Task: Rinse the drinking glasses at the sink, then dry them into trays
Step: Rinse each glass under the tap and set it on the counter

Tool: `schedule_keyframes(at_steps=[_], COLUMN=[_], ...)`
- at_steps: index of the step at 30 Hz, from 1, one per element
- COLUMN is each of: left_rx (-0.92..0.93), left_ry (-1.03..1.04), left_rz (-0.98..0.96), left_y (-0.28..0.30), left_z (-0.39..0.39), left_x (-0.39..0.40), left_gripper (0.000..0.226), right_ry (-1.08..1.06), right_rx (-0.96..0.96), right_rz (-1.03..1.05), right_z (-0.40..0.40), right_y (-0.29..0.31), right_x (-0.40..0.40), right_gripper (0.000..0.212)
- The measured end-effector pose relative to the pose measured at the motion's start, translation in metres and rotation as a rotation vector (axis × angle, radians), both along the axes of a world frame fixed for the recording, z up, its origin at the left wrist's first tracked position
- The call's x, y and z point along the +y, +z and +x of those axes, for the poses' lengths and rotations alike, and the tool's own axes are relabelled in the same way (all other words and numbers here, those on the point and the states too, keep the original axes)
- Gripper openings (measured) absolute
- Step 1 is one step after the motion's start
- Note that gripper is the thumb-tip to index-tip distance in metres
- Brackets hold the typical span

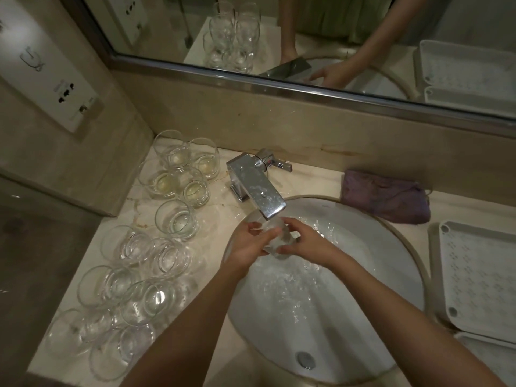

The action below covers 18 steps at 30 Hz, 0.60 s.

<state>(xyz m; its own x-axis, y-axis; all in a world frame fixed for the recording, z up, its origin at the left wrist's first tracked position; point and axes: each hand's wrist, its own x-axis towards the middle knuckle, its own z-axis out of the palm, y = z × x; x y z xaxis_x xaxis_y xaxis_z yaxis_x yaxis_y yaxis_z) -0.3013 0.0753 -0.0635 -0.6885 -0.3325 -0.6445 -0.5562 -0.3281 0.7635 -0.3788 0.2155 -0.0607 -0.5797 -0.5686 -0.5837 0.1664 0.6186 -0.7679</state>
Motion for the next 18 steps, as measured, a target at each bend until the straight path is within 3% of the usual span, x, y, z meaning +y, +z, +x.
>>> schedule_keyframes(at_steps=[3,7,10,14,18], left_rx=[0.013,0.067,0.106,0.095,0.061], left_ry=[-0.096,-0.262,-0.322,-0.214,-0.105], left_rz=[0.003,0.038,-0.008,0.08,0.166], left_y=[0.002,0.002,0.002,-0.004,-0.008], left_z=[0.0,0.01,0.015,0.026,0.029], left_x=[0.0,-0.022,-0.033,-0.038,-0.029], left_gripper=[0.076,0.069,0.071,0.06,0.028], right_ry=[-0.092,-0.233,-0.219,-0.116,-0.058], right_rx=[0.083,-0.064,-0.088,-0.016,-0.001], right_rz=[0.008,-0.127,-0.173,-0.127,-0.058], right_z=[0.013,0.022,0.028,0.021,0.008], right_y=[-0.001,-0.01,-0.011,-0.004,0.001], right_x=[-0.009,-0.005,-0.008,-0.016,-0.018], right_gripper=[0.071,0.067,0.069,0.069,0.062])
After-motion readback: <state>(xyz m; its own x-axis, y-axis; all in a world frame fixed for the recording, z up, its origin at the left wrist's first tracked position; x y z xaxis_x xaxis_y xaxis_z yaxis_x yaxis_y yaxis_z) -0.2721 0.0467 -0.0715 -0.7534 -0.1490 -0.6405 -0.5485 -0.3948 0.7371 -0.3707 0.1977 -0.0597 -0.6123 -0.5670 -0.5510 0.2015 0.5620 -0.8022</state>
